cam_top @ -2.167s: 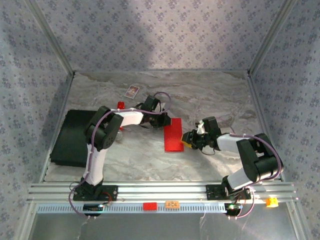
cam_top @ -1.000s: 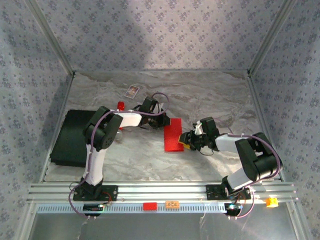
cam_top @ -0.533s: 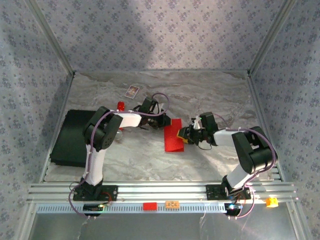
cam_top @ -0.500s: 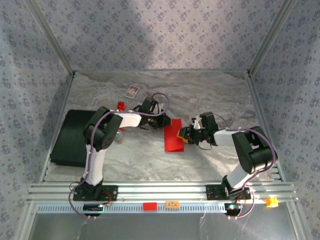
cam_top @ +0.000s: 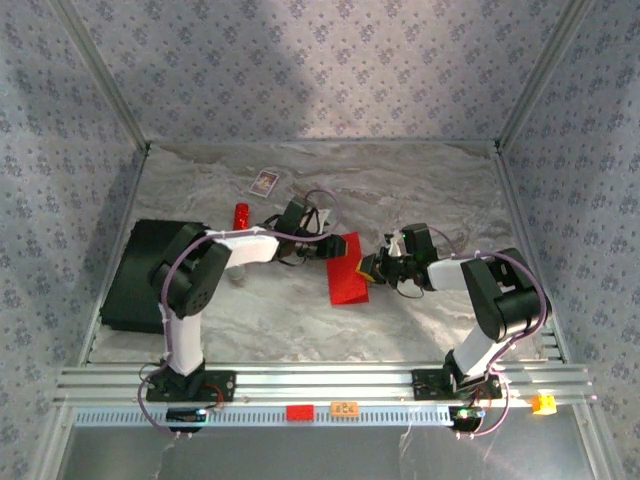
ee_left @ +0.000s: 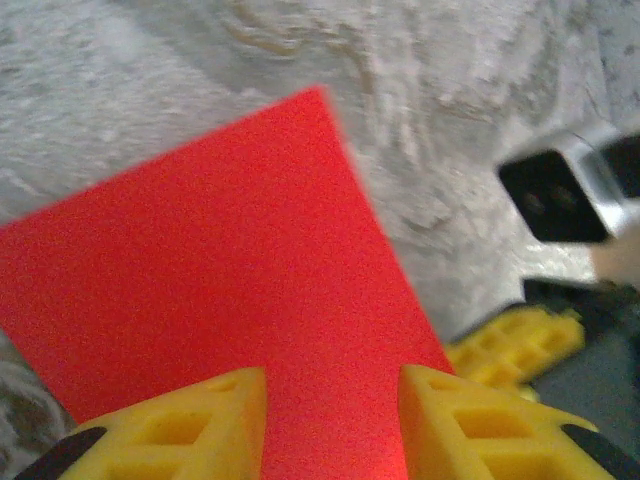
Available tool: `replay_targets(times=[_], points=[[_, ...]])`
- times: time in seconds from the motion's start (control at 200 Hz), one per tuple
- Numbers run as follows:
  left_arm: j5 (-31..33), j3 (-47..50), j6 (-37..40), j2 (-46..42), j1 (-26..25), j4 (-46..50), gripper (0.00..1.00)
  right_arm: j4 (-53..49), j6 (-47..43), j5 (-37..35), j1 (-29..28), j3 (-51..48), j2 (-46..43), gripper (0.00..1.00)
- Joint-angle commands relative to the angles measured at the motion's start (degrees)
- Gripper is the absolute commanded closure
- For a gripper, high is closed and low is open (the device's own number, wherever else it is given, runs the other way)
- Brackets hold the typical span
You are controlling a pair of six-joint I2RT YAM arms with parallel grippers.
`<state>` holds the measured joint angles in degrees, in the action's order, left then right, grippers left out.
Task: Fold a paper plane with a square sheet of paper (pick it up from the middle)
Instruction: Fold the triangle a second time at the center of the table.
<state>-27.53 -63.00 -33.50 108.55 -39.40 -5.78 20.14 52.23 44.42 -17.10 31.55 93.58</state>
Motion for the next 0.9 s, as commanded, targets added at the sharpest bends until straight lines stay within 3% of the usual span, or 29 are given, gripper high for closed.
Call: replay_targets(times=[0.0,0.225,0.475,0.705,0.894], points=[[6.5,1.8,7.4,-6.9,-3.4,3.1,0.59,1.7,3.1,0.3,0.1,-0.3,-0.1,0.91],[21.0,6.1,17.3,-15.3,-15.3,7.9,0.48,1.8,7.4,-4.1,0.1,-2.5,-2.6,0.92],[38.0,4.2,27.7,-13.1,-28.7,12.4,0.40,3.9,10.4,-5.4,-0.7,-3.3,-3.0,0.92],[46.3,0.7,28.8,-7.5,-32.6,14.8,0.35,4.1,10.4,-5.1,-1.1,-2.8,-2.4,0.92],[50.0,1.6,29.1,-7.1,-32.8,14.2,0.33,4.0,10.1,-5.0,-1.1,-2.7,-2.0,0.91]])
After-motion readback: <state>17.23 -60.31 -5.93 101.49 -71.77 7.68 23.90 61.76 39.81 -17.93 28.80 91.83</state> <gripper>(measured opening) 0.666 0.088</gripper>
